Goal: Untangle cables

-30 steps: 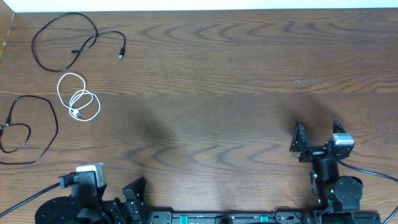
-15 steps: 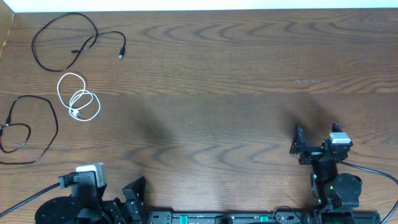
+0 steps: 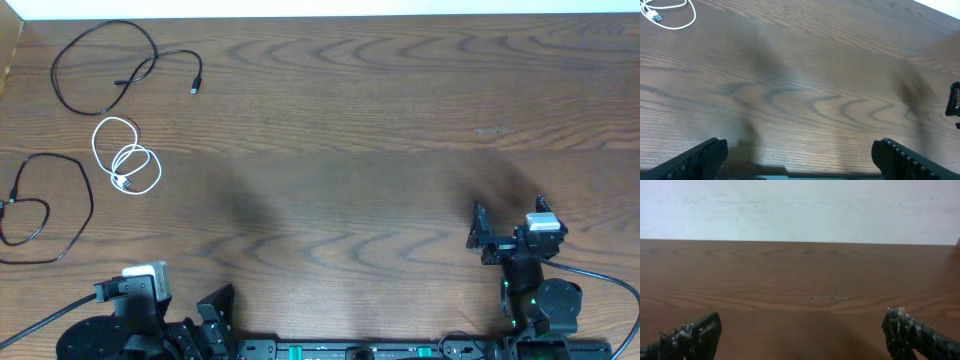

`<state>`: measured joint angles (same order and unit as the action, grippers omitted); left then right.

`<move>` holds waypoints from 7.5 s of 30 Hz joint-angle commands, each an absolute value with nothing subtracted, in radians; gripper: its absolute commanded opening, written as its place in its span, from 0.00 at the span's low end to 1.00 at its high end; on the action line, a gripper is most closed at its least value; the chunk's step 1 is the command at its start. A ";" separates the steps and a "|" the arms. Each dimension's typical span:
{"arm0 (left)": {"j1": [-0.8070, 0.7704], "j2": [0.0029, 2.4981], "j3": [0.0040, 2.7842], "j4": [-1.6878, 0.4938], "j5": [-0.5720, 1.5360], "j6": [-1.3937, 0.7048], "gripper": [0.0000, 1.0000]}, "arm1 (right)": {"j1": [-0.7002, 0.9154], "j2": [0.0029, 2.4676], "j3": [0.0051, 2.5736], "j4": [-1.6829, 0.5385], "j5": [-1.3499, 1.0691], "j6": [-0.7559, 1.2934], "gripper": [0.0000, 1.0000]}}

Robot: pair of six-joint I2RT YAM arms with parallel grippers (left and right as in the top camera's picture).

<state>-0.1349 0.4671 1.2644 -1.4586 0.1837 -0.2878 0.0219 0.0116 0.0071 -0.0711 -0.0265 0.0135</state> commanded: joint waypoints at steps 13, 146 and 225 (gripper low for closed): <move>-0.137 0.463 1.261 -1.459 0.178 -0.289 0.98 | 0.026 0.006 0.006 -0.079 -0.018 -0.065 0.99; 0.062 0.001 0.064 0.027 0.274 0.013 0.98 | 0.001 0.006 0.006 -0.077 -0.015 0.021 0.99; 0.032 0.004 0.004 -0.066 0.104 0.032 0.98 | 0.001 0.006 0.006 -0.077 -0.015 0.021 0.99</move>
